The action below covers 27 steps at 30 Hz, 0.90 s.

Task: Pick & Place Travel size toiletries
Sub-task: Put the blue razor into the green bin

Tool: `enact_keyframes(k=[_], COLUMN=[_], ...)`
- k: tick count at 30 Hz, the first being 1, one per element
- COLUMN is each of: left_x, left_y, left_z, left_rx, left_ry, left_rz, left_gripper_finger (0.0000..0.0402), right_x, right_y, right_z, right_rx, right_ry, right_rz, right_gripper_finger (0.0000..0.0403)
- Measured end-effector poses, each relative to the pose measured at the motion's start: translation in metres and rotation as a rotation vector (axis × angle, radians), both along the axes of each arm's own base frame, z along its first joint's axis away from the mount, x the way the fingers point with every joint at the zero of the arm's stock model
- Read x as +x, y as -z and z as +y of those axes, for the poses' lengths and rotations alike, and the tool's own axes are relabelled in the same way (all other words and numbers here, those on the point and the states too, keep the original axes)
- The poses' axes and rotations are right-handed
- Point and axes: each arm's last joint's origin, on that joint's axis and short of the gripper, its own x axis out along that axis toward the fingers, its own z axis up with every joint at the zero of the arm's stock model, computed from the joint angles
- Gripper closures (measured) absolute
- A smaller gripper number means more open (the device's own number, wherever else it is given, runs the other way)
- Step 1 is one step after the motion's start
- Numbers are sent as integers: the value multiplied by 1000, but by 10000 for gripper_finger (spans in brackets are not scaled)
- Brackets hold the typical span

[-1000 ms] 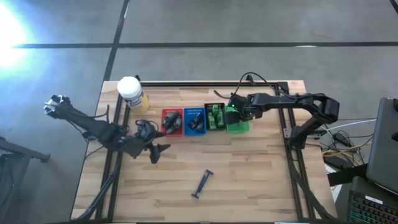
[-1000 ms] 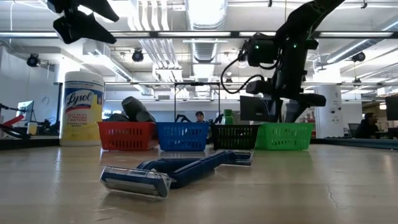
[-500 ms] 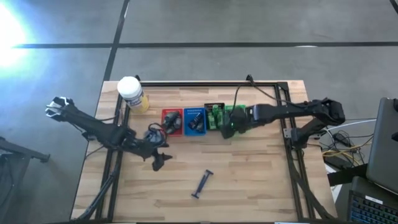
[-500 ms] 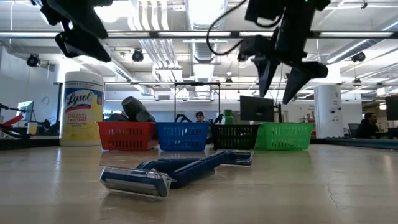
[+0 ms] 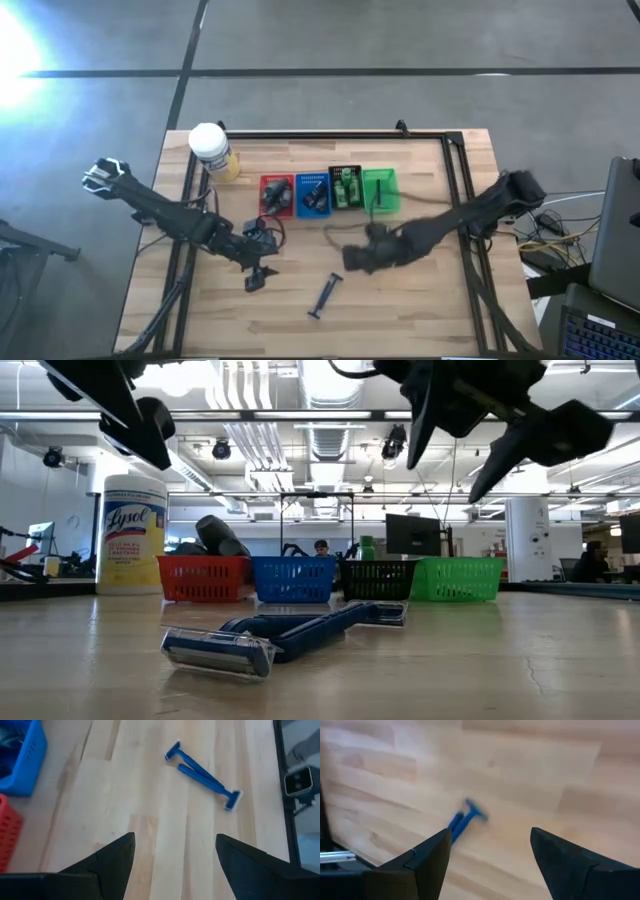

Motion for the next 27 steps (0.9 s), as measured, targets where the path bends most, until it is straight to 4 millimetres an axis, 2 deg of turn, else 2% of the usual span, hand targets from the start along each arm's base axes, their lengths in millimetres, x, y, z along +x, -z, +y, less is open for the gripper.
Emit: enact_keyframes(k=[5, 8, 12, 16, 20, 27], left_x=[1, 8, 23, 42, 64, 111], left_y=[1, 7, 19, 32, 44, 66], left_z=[-1, -4, -11, -20, -30, -53], left_rx=[-8, -61, -116, -168, -186, -193], left_ry=[9, 12, -31, -89, -126, -168], left_rz=[4, 24, 17, 32, 83, 189], left_gripper_finger=[119, 119, 119, 119, 119, 120], right_x=[23, 29, 30, 23, 10, -4], right_y=[21, 19, 11, 14, 27, 40], right_z=[30, 36, 33, 25, 20, 23], right_rx=[-16, -43, -64, -77, -73, -74], right_ry=[14, 13, -14, -28, -35, -130], right_rz=[117, 179, 208, 235, 289, 340], right_gripper_finger=[142, 137, 131, 138, 152, 170])
